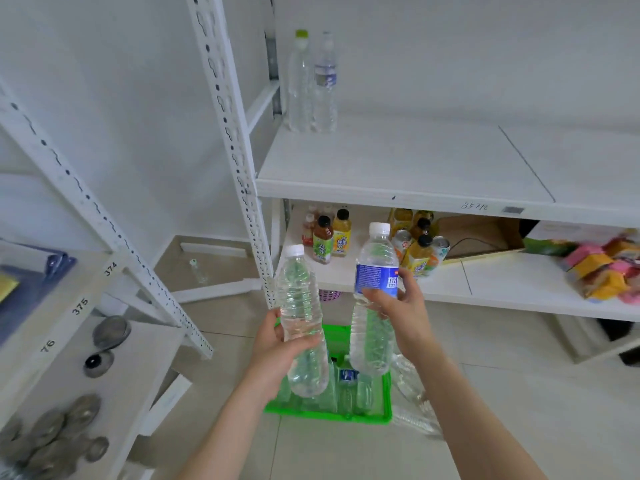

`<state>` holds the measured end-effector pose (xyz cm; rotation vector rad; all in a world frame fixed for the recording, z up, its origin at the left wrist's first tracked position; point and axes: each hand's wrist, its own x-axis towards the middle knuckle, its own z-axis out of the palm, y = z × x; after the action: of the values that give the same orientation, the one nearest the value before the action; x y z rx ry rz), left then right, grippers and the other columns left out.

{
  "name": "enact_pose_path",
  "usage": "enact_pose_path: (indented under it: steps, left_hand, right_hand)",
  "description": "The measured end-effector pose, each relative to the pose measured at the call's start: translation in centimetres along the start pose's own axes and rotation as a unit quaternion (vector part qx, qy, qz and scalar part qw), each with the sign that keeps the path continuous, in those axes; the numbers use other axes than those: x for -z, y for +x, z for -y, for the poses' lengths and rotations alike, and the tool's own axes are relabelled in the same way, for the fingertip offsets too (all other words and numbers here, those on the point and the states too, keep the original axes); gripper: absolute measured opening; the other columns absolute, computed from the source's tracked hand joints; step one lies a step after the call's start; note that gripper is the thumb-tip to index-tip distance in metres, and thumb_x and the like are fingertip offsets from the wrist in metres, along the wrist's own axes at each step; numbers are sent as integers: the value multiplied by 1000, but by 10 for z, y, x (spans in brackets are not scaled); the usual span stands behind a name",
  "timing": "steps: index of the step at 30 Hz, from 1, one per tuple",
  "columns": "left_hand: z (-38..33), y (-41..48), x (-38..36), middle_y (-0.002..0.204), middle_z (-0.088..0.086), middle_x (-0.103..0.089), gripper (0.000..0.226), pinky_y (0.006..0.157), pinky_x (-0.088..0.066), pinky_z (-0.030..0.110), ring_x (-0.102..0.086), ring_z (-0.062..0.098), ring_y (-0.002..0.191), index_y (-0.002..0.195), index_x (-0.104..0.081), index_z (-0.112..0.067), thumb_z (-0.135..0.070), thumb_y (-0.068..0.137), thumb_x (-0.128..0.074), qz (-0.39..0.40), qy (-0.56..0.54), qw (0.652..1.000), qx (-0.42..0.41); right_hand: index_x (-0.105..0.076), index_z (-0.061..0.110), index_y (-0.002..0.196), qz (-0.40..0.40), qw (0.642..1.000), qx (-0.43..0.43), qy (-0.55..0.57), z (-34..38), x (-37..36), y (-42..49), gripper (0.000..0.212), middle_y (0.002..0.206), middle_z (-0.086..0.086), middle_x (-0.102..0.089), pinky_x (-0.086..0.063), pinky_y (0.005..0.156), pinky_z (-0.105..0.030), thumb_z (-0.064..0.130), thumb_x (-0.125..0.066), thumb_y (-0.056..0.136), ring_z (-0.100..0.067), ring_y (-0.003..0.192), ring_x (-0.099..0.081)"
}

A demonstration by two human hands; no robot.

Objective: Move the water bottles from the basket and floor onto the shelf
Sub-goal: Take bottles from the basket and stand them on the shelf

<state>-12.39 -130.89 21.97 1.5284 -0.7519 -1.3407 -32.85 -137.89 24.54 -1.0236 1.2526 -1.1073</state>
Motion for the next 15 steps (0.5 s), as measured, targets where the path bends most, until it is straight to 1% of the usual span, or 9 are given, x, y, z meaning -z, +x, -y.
enact_pose_path:
  steps: [4,7,10,11,12,14,15]
  left_hand:
    - [-35,-5,-16,102,-4,-75,68,85,-52,35,-71,12,94,114,-56,-30,-5,60,-89,8,-4,999,-40]
    - [-62,-6,-25,101,-6,-76,69,81,-52,34,-71,11,92,114,-56,-29,-5,59,-89,9,-13,998,-68]
    - [-91,1,-30,99,-7,-76,70,81,-52,34,-71,11,92,114,-57,-27,-6,56,-91,5,-14,995,-103]
    - [-100,4,-30,99,-7,-76,70,81,-52,34,-71,11,92,114,-57,-27,-8,55,-91,6,-12,993,-115]
    - [-108,8,-29,100,-7,-76,70,80,-52,33,-71,11,92,113,-57,-27,-8,55,-90,8,-12,992,-126]
    - [-125,20,-27,99,-6,-76,67,77,-52,31,-72,11,92,112,-57,-28,-4,58,-88,4,-12,989,-146]
    - [-134,26,-25,99,-6,-76,66,77,-53,31,-72,11,92,112,-57,-28,-2,60,-88,4,-11,988,-152]
  right_hand:
    - [-47,28,124,21,999,33,-13,42,10,5,65,93,-1,-75,-51,56,-17,19,-82,70,-15,76,-72]
    - [-47,28,126,30,998,58,-26,73,13,11,64,102,-6,-73,-54,62,-25,19,-82,73,-22,83,-73]
    - [-49,29,125,39,996,76,-22,100,11,22,64,107,-6,-70,-58,71,-35,19,-83,71,-23,87,-72]
    - [-50,32,122,42,996,80,-18,107,9,27,63,106,-4,-70,-58,72,-36,19,-83,70,-23,87,-72]
    - [-51,37,118,46,995,85,-18,114,6,32,60,101,0,-72,-58,70,-34,21,-84,69,-21,85,-73]
    - [-50,46,109,49,994,95,-24,127,-2,43,56,90,8,-74,-56,62,-23,25,-84,69,-13,80,-72]
    - [-49,47,109,49,994,99,-26,133,-6,50,56,89,10,-73,-54,61,-20,26,-84,70,-12,80,-72]
